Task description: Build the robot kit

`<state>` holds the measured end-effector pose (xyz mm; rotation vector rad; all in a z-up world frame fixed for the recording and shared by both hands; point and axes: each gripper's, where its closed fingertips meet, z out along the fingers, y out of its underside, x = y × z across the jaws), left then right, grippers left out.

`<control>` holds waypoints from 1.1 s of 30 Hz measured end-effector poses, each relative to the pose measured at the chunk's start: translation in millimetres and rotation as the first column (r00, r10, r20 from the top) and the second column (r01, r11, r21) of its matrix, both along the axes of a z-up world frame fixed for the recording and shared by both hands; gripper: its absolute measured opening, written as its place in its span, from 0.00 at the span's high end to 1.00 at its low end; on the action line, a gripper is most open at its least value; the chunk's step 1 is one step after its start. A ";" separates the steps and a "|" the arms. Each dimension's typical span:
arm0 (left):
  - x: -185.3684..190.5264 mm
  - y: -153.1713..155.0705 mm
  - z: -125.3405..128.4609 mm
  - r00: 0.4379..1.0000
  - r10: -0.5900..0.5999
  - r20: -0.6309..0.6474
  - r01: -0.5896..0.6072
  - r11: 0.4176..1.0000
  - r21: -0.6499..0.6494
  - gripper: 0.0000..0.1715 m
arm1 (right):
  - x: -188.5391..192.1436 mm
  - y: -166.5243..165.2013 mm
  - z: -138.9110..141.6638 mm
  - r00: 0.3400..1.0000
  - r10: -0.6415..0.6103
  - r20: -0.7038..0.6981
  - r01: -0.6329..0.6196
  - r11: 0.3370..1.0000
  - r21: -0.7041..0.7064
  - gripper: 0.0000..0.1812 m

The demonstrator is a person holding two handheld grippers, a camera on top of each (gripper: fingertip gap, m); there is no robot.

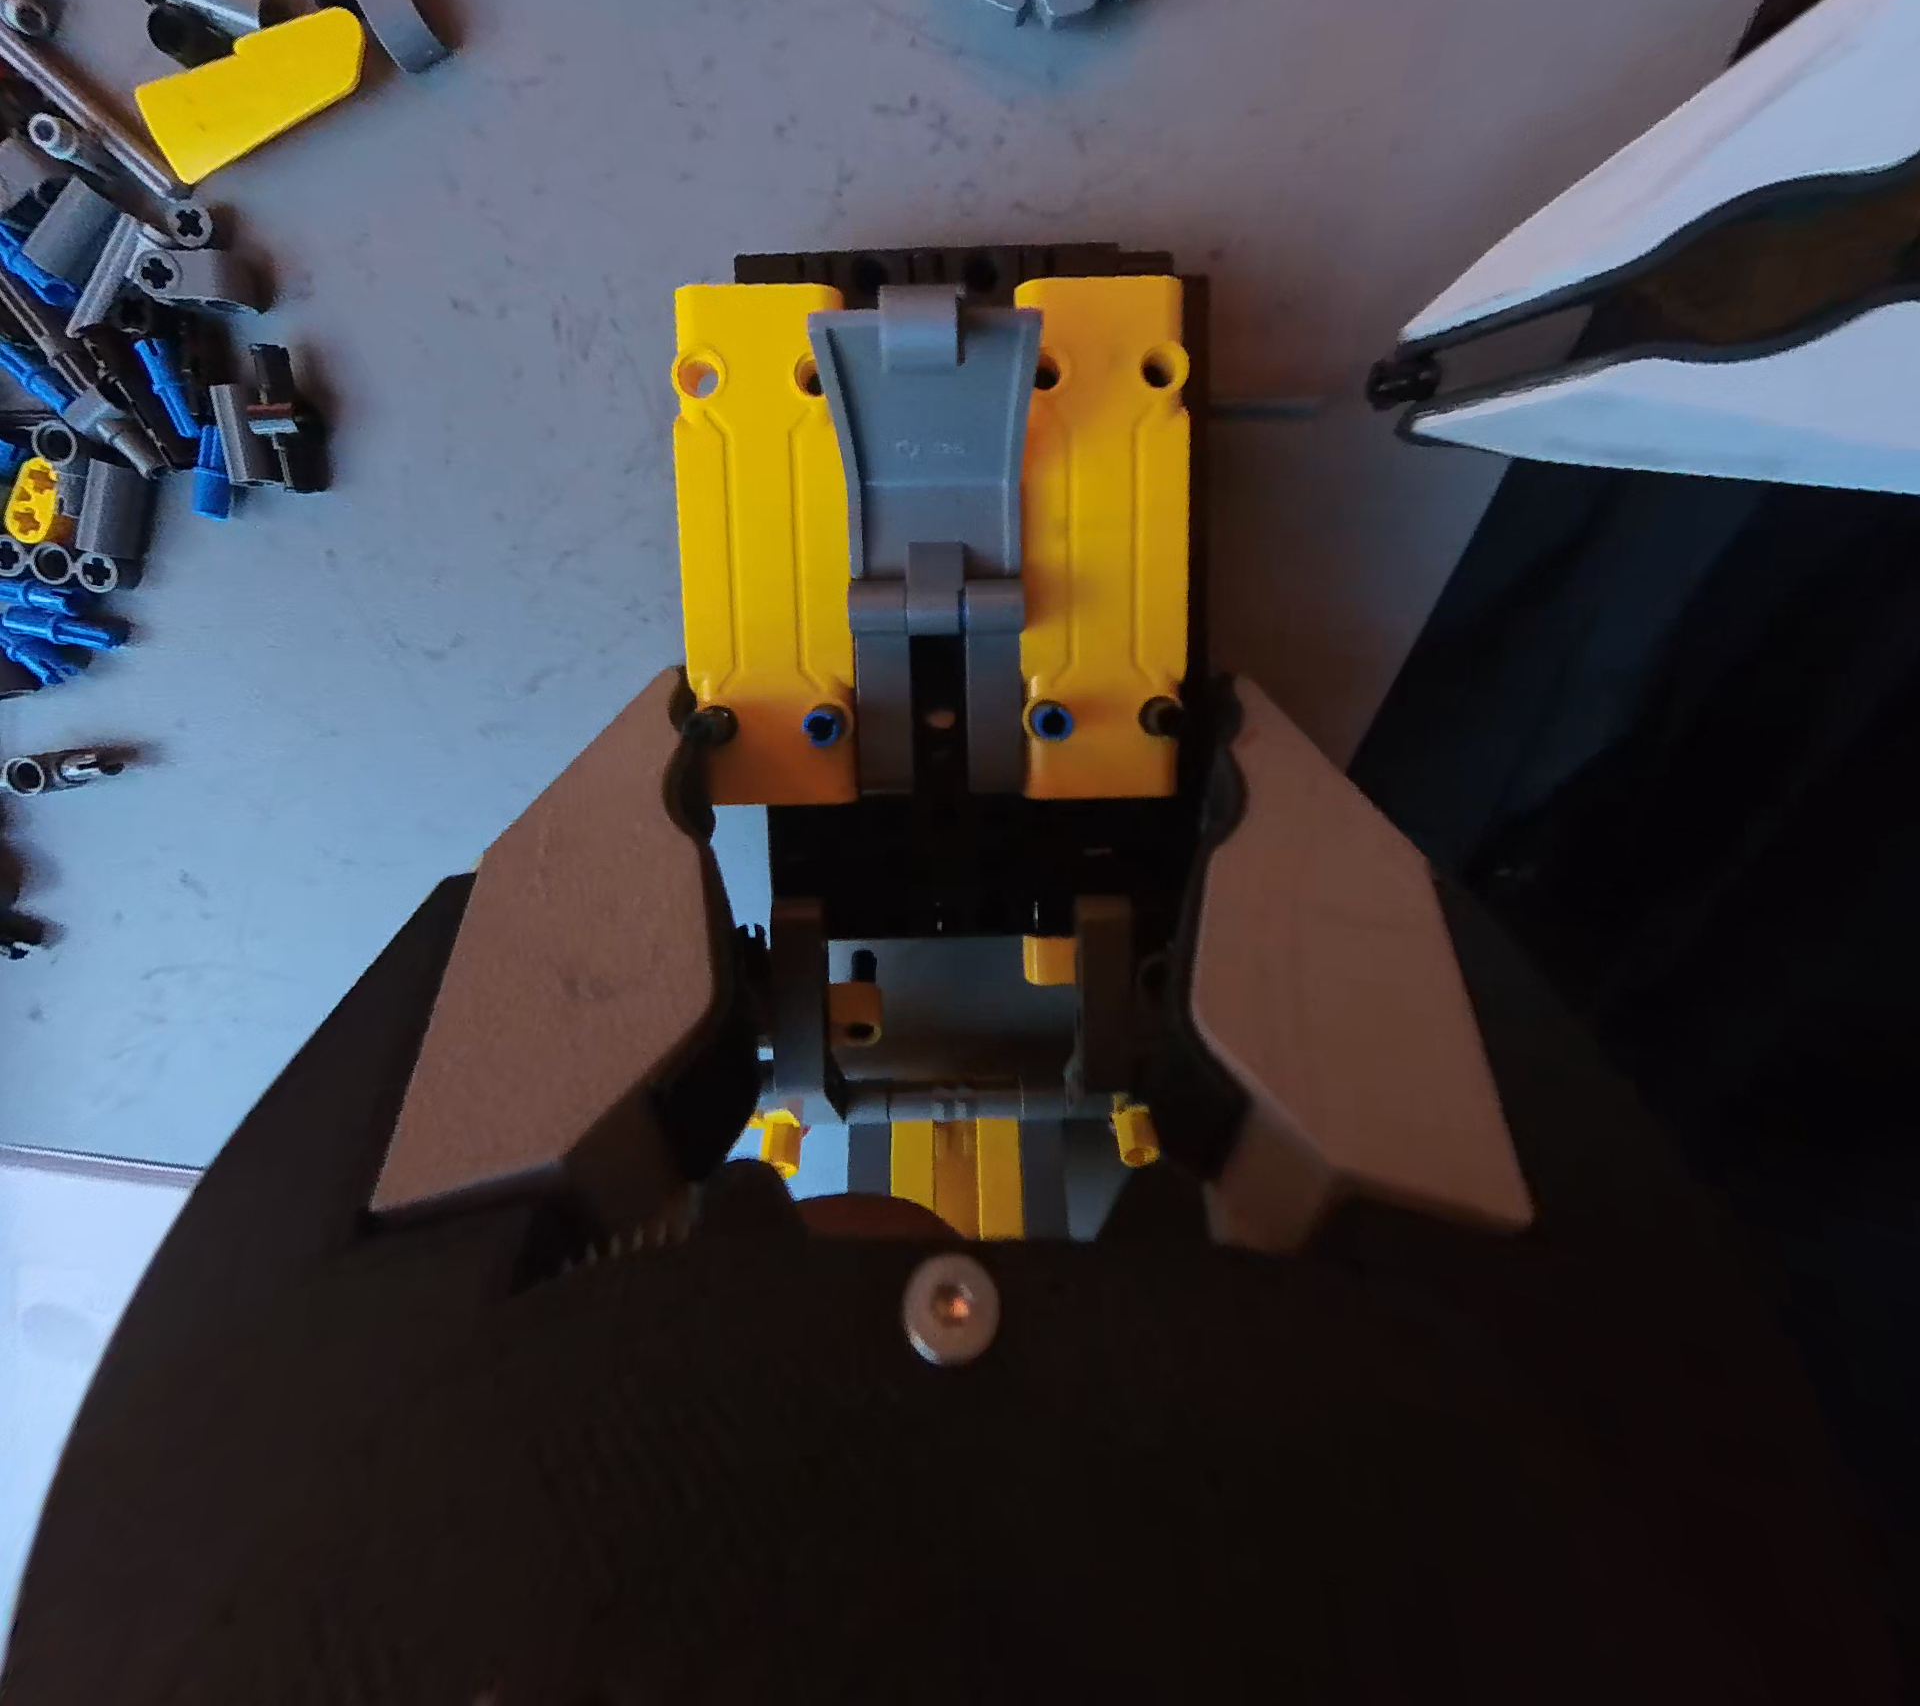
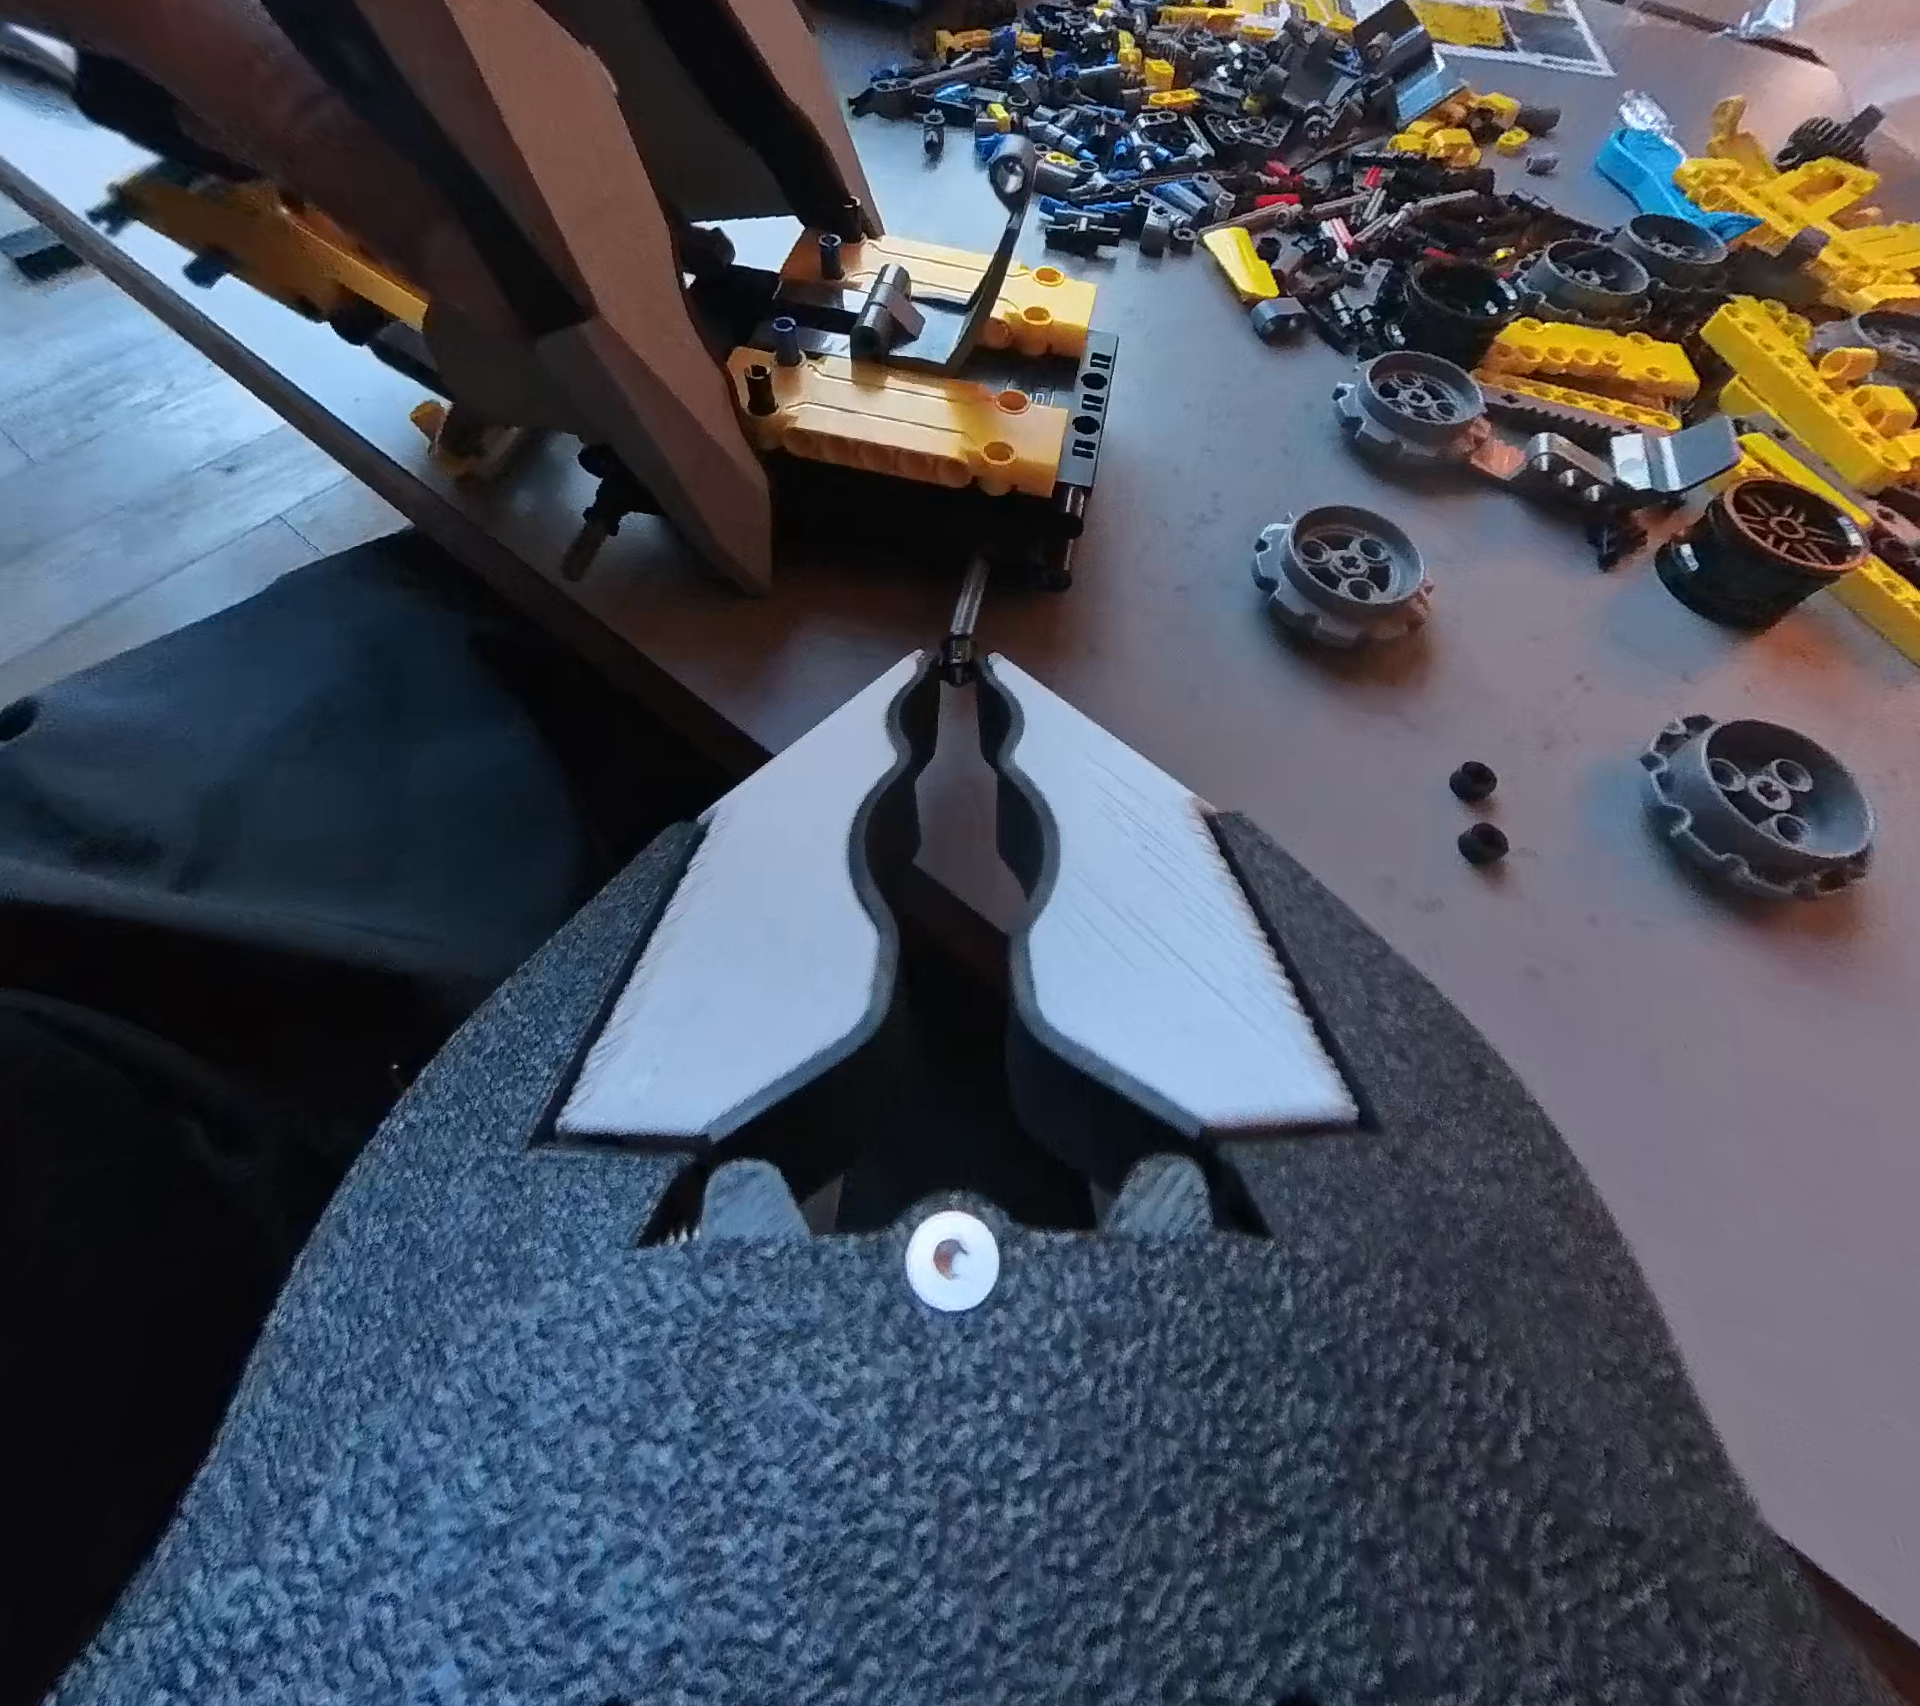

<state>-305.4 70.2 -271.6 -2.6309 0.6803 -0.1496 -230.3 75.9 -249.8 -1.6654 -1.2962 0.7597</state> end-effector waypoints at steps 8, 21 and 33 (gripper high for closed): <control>0.7 0.3 0.2 1.000 0.019 0.012 -0.019 0.999 0.025 0.45 | -4.9 3.0 -2.7 0.999 -0.031 -0.026 0.029 0.997 -0.077 0.96; 0.9 -1.5 0.4 0.999 0.034 0.014 -0.035 0.999 0.034 0.45 | -7.4 3.8 -5.3 0.997 -0.078 -0.029 0.074 0.990 -0.118 0.96; 2.7 -2.6 0.9 1.000 0.016 0.021 -0.017 0.999 0.047 0.46 | -9.8 4.2 -5.9 0.996 -0.092 -0.006 0.091 0.989 -0.115 0.97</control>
